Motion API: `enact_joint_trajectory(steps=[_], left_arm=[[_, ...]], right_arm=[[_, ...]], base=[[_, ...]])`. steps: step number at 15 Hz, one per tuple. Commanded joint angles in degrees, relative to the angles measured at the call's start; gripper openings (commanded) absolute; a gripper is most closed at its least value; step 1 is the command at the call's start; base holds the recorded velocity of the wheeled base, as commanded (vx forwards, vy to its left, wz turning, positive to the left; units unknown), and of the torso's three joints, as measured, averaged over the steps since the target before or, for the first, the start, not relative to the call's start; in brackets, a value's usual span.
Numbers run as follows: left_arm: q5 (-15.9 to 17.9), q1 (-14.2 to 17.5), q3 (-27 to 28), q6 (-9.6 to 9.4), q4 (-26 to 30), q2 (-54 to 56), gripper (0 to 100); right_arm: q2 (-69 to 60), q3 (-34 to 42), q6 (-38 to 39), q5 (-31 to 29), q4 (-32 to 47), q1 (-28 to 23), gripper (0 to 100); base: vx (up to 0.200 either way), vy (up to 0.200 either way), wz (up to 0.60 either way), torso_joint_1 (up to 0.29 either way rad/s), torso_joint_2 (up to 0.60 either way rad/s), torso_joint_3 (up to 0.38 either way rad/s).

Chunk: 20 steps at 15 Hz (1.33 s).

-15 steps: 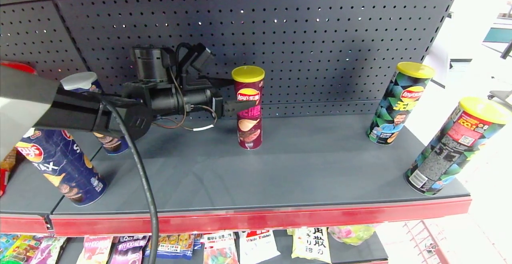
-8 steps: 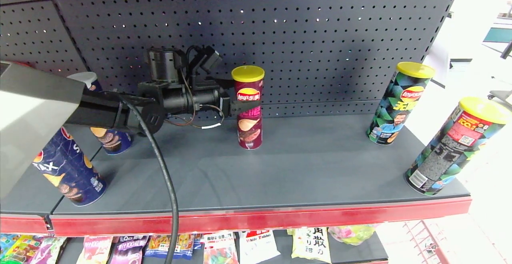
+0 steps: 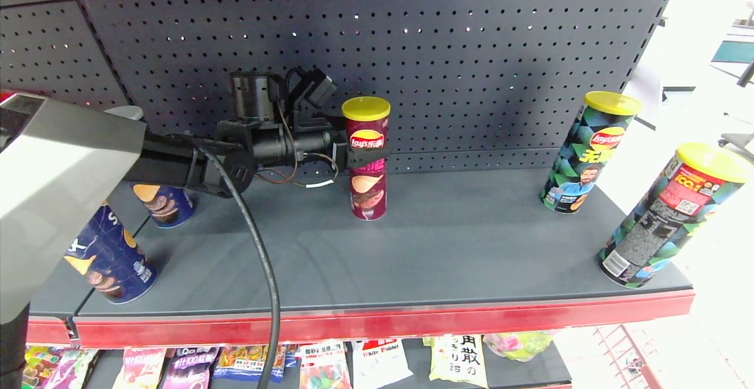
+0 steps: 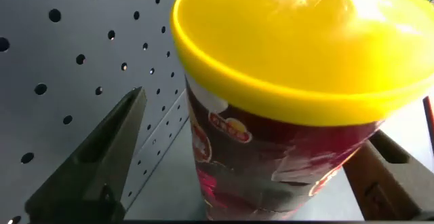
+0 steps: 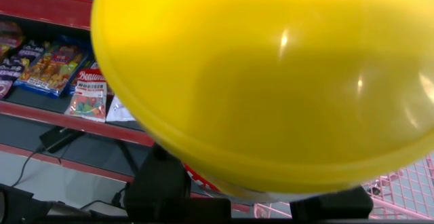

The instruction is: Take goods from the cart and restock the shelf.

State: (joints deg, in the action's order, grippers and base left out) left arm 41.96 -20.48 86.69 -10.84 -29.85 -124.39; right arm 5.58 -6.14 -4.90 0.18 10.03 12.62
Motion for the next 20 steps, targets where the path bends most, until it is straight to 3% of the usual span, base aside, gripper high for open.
enact_joint_trajectory(steps=[1,2,9,12,15,18,20], left_arm=[[-0.04,0.0,0.32,-0.06,-0.12,-0.32,100],[-0.12,0.0,0.32,-0.06,-0.29,-0.59,0],[0.75,-0.79,-2.84,0.03,-0.29,2.31,0],[5.68,-0.97,-14.53,0.03,-0.38,11.28,0],[7.61,-1.58,-24.46,-0.59,-0.82,18.4,0],[7.7,-2.55,-31.23,-3.66,-3.63,20.42,0],[7.35,-3.43,-33.69,-3.93,-5.57,20.77,0]], right_arm=[[0.04,-0.01,-0.02,-0.01,-0.01,0.04,0],[0.04,-0.01,-0.02,0.08,-0.01,0.04,0],[0.04,-0.01,0.07,0.08,-0.01,0.04,0],[0.04,-0.01,0.15,0.08,0.07,0.04,0],[0.04,-0.01,0.15,0.17,-0.01,0.04,0],[0.04,-0.01,0.15,0.26,0.07,0.04,0],[0.04,-0.01,0.15,0.26,-0.01,0.04,0]], base=[[0.0,0.0,0.0,0.0,0.0,0.0],[0.0,0.0,0.0,0.0,0.0,0.0],[0.0,0.0,0.0,0.0,0.0,0.0],[0.0,0.0,0.0,0.0,0.0,0.0],[0.0,0.0,0.0,0.0,0.0,0.0],[0.0,0.0,0.0,0.0,0.0,0.0],[0.0,0.0,0.0,0.0,0.0,0.0]])
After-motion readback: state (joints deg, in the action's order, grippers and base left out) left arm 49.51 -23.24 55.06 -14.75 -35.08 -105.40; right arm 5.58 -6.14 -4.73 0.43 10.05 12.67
